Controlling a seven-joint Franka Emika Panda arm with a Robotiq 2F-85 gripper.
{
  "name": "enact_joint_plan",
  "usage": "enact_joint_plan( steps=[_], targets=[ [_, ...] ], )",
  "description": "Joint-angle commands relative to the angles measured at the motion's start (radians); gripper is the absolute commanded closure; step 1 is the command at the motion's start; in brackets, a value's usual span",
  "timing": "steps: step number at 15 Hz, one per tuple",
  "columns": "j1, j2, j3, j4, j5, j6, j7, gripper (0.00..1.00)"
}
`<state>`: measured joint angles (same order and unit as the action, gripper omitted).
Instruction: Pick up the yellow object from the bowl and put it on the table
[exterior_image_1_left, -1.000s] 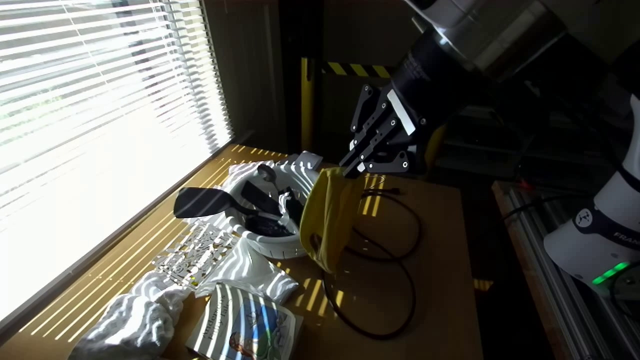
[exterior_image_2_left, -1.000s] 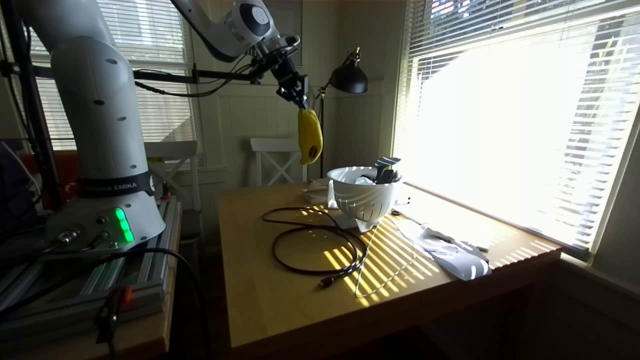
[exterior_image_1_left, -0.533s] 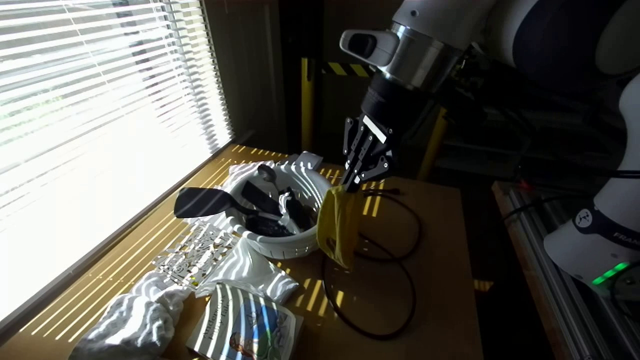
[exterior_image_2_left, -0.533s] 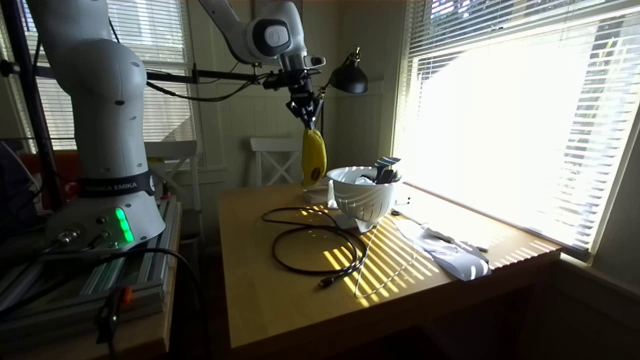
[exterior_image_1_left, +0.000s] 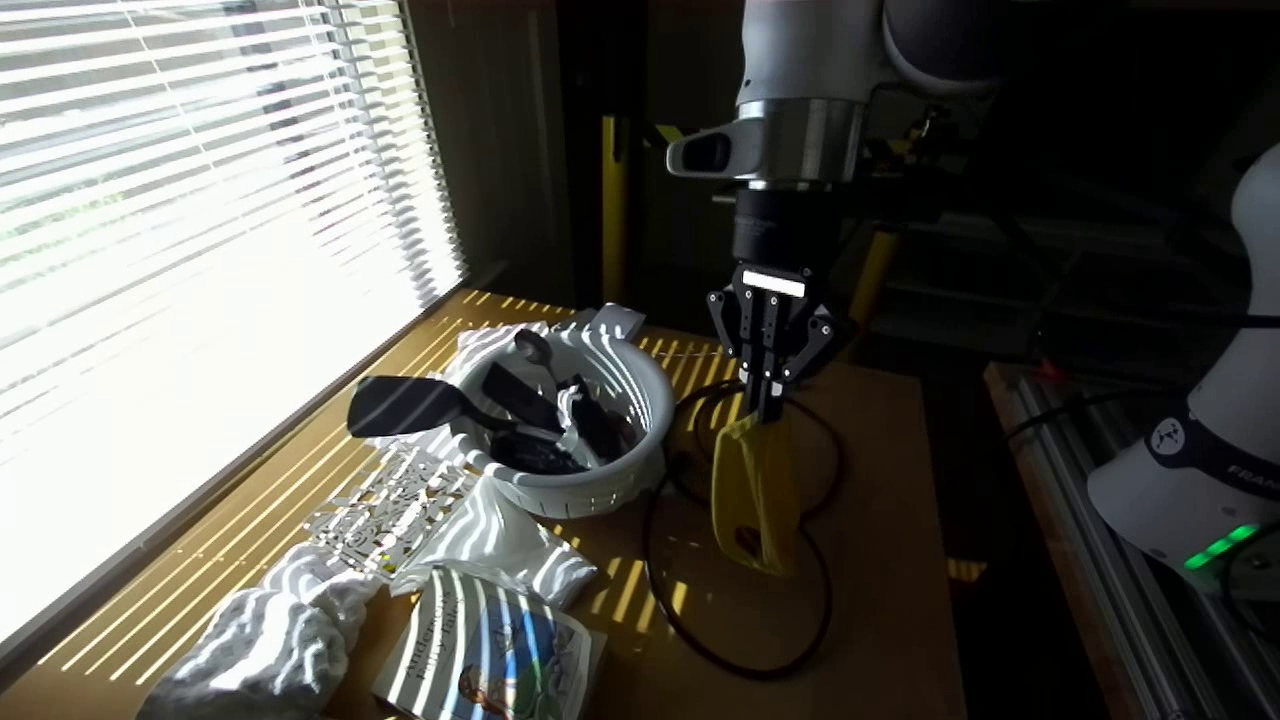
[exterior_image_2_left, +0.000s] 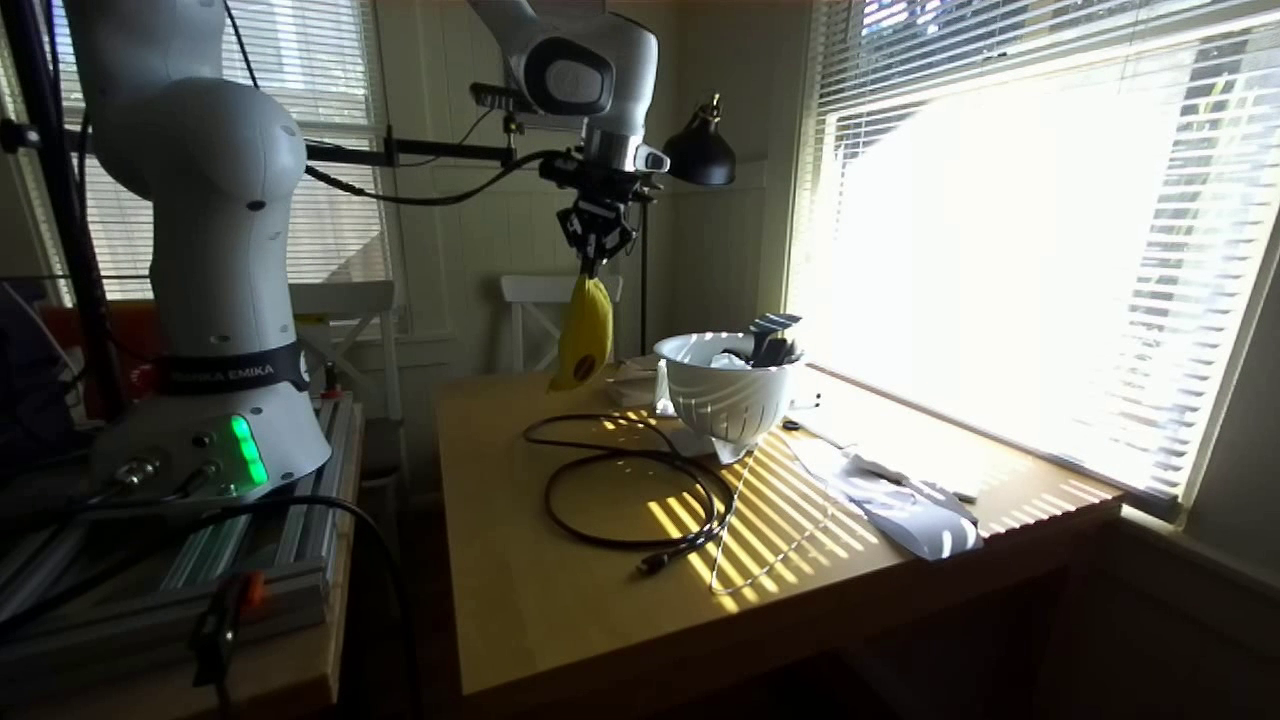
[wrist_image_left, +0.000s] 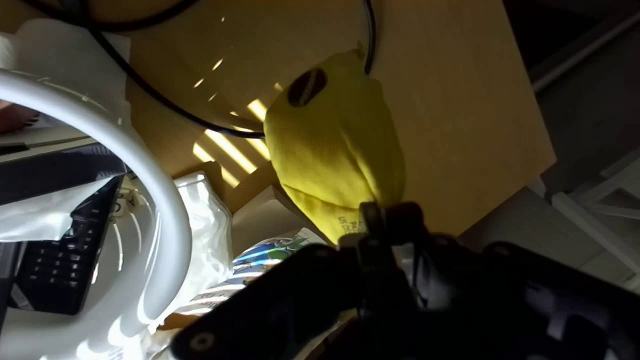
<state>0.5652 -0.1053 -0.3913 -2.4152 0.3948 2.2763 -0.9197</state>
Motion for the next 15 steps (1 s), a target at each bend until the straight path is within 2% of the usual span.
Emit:
enact_joint_plan(
  steps=[1,2,4,5,7,12,15],
  targets=[
    [-0.205,0.035,0.194,0.027,0.039,-0.066,-0.054,0.88],
    [-0.239,0.067,0.222,0.052,0.047,-0.102,-0.081,0.88],
    [-0.264,0.116,0.245,0.085,0.051,-0.121,-0.100,0.88],
    [-0.272,0.138,0.244,0.114,0.046,-0.179,-0.090,0.97],
    [-0.322,0.175,0.291,0.133,0.026,-0.248,-0.050,0.97],
    [-0.423,0.271,0.404,0.173,0.055,-0.458,-0.142,0.97],
    [-0.448,0.369,0.445,0.231,0.045,-0.465,-0.097,0.97]
  ],
)
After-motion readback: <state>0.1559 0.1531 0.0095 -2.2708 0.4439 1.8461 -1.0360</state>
